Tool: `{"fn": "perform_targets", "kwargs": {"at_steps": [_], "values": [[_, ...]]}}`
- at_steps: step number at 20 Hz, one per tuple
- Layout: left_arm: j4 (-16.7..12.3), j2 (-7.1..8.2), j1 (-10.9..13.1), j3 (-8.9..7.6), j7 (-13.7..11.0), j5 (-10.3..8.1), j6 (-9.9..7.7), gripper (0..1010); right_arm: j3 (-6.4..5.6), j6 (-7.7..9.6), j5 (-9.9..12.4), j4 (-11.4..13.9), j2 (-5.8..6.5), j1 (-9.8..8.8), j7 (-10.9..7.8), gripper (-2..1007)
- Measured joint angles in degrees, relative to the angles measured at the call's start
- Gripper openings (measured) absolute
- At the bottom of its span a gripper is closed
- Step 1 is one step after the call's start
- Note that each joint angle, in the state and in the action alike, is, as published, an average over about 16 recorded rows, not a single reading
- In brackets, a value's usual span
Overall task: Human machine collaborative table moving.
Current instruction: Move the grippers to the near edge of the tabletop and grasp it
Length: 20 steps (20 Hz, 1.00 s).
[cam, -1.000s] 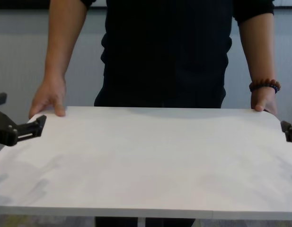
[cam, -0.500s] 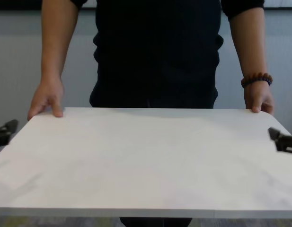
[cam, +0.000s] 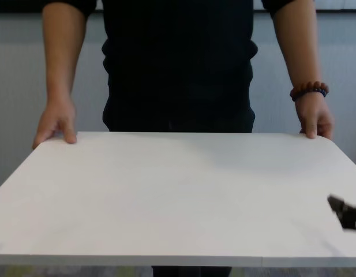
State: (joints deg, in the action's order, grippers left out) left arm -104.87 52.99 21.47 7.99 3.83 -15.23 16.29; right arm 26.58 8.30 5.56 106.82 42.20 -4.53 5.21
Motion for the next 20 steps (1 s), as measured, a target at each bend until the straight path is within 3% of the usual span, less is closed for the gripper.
{"fn": "perform_targets", "kwargs": {"at_steps": [5,11,14,20], "values": [[-1.01,1.86,5.34,-2.19,1.13,3.10,1.94,1003,1.04,4.73,-3.02,4.07,1.45,-3.66,1.05,1001],[-0.34,1.78,7.14,-1.72,2.56,8.76,1.05,1003,3.14,10.35,-7.73,6.73,2.03,-5.94,2.04,1001],[0.48,0.86,6.67,-0.56,4.60,13.81,0.11,1003,4.82,13.55,-11.08,6.74,1.71,-5.68,2.46,1001],[2.67,-2.00,3.97,2.94,8.86,26.48,-2.25,1003,8.21,19.15,-18.01,4.88,0.22,-3.40,3.00,1001]]}}
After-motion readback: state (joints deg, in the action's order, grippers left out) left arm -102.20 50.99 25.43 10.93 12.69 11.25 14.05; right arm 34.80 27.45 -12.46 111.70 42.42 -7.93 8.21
